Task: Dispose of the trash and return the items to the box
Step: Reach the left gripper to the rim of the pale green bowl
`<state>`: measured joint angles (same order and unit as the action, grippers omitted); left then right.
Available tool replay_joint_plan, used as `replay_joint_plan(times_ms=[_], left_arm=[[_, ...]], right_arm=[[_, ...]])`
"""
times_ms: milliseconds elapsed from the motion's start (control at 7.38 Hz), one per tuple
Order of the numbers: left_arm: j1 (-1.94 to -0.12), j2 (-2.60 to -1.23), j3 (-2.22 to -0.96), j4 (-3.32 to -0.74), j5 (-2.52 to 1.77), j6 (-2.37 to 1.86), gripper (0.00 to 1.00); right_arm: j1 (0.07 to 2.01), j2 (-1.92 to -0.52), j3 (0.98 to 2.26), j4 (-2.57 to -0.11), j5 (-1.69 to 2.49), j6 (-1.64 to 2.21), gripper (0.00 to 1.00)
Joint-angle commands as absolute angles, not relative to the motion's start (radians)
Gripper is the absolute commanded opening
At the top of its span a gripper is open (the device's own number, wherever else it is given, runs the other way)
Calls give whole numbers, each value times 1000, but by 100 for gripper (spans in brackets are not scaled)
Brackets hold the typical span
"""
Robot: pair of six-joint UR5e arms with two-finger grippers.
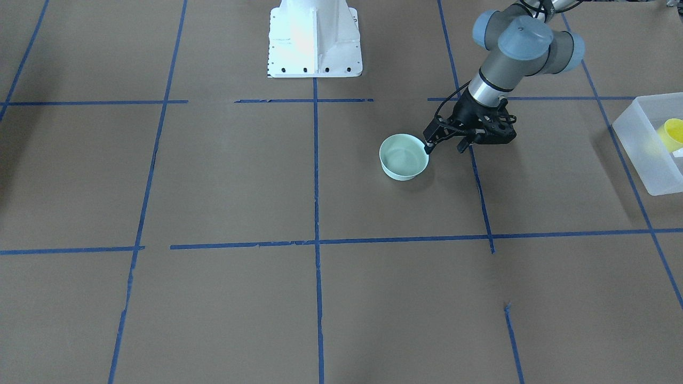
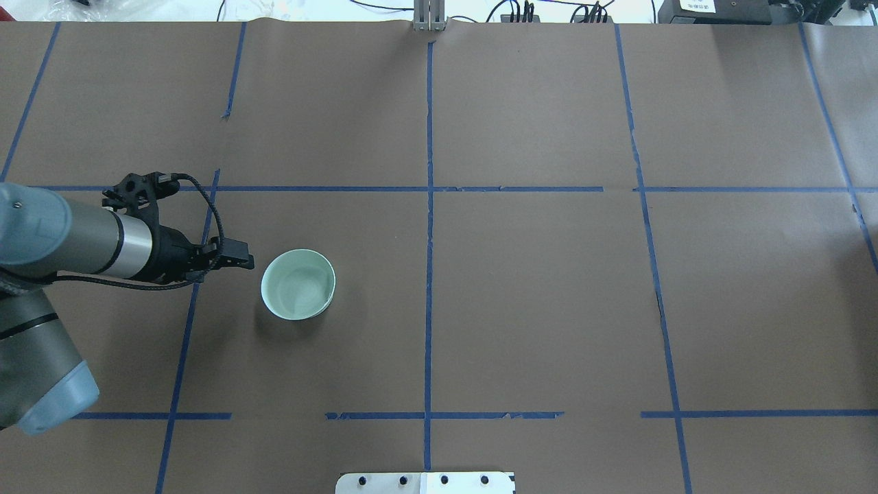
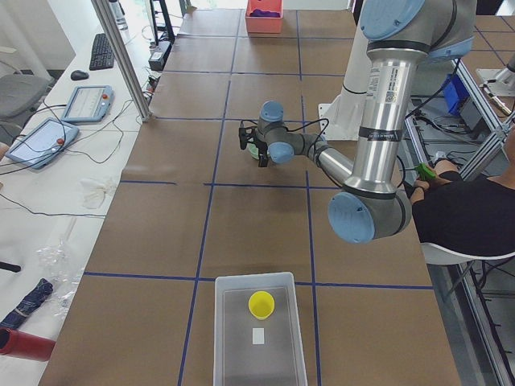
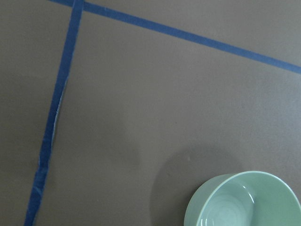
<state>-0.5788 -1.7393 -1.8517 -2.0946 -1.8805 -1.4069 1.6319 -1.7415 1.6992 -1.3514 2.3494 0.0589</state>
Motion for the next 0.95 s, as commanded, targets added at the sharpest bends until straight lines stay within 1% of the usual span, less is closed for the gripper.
replay_joint_plan(times_ms=[0, 136, 271, 542, 678, 814], left_arm=[[-542, -1769, -1838, -2056, -1848, -1411, 97], [-534, -1779, -1823, -2054, -1850, -1411, 91], [-534, -1784, -1809, -2054, -1848, -1411, 71], [-534, -1784, -1802, -2052, -1848, -1411, 34], [-534, -1784, -1802, -2052, -1850, -1411, 12], [-534, -1784, -1805, -2052, -1850, -1411, 0]], right_arm=[[1589, -1743, 1727, -1351, 2397, 158, 100], [1583, -1743, 1735, -1351, 2407, 172, 100], [1577, -1743, 1738, -1351, 2408, 192, 100], [1574, -1744, 1740, -1351, 2411, 195, 100], [1574, -1744, 1740, -1350, 2411, 195, 100], [1574, -1743, 1740, -1350, 2411, 195, 100]])
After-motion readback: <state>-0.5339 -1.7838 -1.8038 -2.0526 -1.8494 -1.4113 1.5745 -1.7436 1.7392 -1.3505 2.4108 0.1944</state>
